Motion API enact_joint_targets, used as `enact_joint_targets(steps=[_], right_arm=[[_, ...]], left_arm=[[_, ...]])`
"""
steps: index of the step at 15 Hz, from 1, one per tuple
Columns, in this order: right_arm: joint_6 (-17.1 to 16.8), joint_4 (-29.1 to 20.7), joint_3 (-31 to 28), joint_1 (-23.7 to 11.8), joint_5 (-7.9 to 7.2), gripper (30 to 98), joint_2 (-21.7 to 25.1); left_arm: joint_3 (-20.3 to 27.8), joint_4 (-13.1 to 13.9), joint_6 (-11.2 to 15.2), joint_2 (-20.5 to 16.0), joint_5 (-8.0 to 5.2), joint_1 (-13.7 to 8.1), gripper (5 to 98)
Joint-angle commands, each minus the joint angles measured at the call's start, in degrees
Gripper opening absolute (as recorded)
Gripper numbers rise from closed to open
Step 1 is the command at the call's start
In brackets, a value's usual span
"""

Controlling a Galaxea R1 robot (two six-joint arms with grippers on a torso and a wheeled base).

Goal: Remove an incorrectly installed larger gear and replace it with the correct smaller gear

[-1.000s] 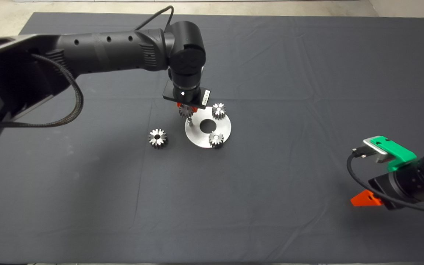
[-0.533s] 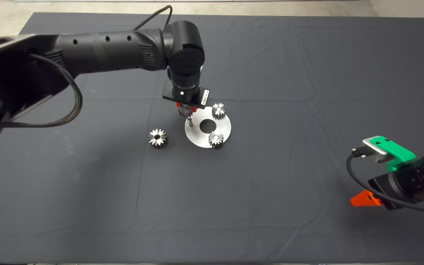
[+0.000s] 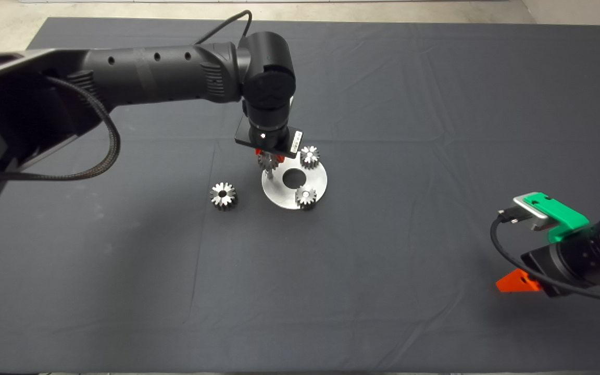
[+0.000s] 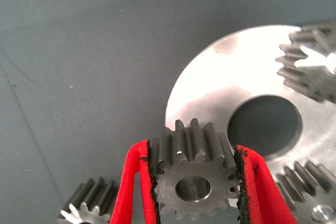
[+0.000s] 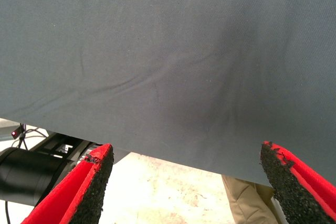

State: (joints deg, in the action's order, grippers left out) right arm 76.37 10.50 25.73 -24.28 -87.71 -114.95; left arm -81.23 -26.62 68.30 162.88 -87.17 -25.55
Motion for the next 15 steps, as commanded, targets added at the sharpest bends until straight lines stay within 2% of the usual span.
enact_joint_targets(steps=[1, 9, 15], right_arm=[[0.3, -1.5, -0.1, -0.9, -4.05, 73.9, 0.1], [0.4, -1.6, -0.5, -0.9, -4.13, 73.9, -0.1], [0.4, -1.6, -0.1, -1.0, -4.13, 73.9, -0.6]], left_arm=[[2.2, 0.7, 1.4, -0.6, -3.70, -1.0, 22.0], [3.5, 0.5, 1.5, -4.1, -3.70, -0.7, 22.0], [3.6, 0.5, 1.9, -2.9, -3.53, -0.1, 21.9]])
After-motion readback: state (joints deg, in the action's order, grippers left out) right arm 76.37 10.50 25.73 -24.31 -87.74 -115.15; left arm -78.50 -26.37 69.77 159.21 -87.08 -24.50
